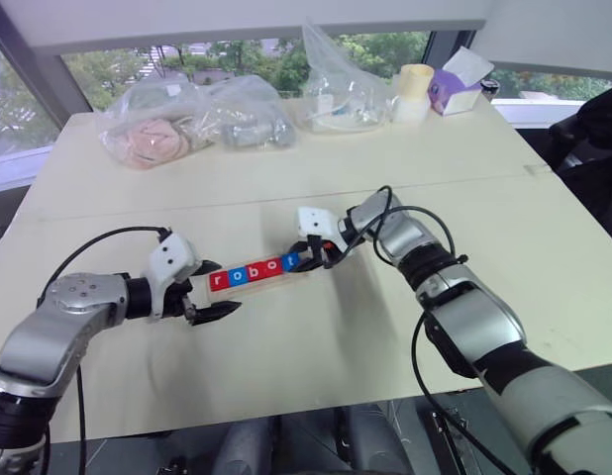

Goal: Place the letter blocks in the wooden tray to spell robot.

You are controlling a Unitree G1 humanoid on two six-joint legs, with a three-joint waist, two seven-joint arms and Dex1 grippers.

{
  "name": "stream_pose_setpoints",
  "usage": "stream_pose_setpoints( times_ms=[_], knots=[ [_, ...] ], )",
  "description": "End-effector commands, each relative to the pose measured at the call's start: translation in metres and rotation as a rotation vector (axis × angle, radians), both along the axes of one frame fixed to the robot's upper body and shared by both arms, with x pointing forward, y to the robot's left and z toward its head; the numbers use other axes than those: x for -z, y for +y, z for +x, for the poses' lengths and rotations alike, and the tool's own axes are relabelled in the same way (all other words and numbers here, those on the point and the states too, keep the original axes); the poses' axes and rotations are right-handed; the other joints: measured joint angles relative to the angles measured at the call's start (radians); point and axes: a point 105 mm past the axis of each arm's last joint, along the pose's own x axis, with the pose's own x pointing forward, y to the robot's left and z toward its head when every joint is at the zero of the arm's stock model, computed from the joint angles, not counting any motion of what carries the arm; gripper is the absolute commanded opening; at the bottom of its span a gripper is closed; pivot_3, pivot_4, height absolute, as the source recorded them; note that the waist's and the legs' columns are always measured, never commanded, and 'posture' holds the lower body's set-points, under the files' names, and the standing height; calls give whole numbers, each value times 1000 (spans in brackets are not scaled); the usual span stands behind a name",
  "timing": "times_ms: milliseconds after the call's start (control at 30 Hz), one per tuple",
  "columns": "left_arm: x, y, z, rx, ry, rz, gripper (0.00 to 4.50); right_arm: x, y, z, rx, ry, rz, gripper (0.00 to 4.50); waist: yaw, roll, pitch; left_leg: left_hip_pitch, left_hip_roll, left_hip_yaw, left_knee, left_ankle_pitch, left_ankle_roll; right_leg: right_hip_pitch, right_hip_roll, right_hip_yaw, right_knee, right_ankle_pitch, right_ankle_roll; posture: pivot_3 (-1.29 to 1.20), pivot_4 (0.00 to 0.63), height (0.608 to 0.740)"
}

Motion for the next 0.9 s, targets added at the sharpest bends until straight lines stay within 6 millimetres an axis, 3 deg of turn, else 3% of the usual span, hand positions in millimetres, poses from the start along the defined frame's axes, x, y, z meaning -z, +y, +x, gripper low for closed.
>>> stream_pose_setpoints(
  times_ms=[33,133,333,600,767,900],
  knots=[
    [-10,2,1,-8,-44,-6,4500,-13,8,4,-3,-35,34,1150,0,0,0,0,0,0,0,0,0,0,0,0,0,0,0,0,150,740],
    [-9,2,2,-12,-45,-7,4500,-13,9,4,6,-27,47,1150,0,0,0,0,0,0,0,0,0,0,0,0,0,0,0,0,150,740],
    [-8,2,4,-16,-47,-4,4500,-27,12,8,12,-73,115,4256,0,0,0,0,0,0,0,0,0,0,0,0,0,0,0,0,150,740],
    [-12,2,6,-18,-57,-10,4500,-67,0,19,56,-214,248,4256,2,0,0,0,0,0,0,0,0,0,0,0,0,0,0,0,150,740],
    [-28,-3,7,-20,-71,-112,4500,-67,-22,26,195,-296,308,4256,3,0,0,0,0,0,0,0,0,0,0,0,0,0,0,0,150,740],
    [-42,-3,9,-48,-85,-220,4500,-63,-38,17,290,-279,376,4256,5,0,0,0,0,-1,0,0,0,0,-1,0,0,0,0,0,150,740]
  ],
)
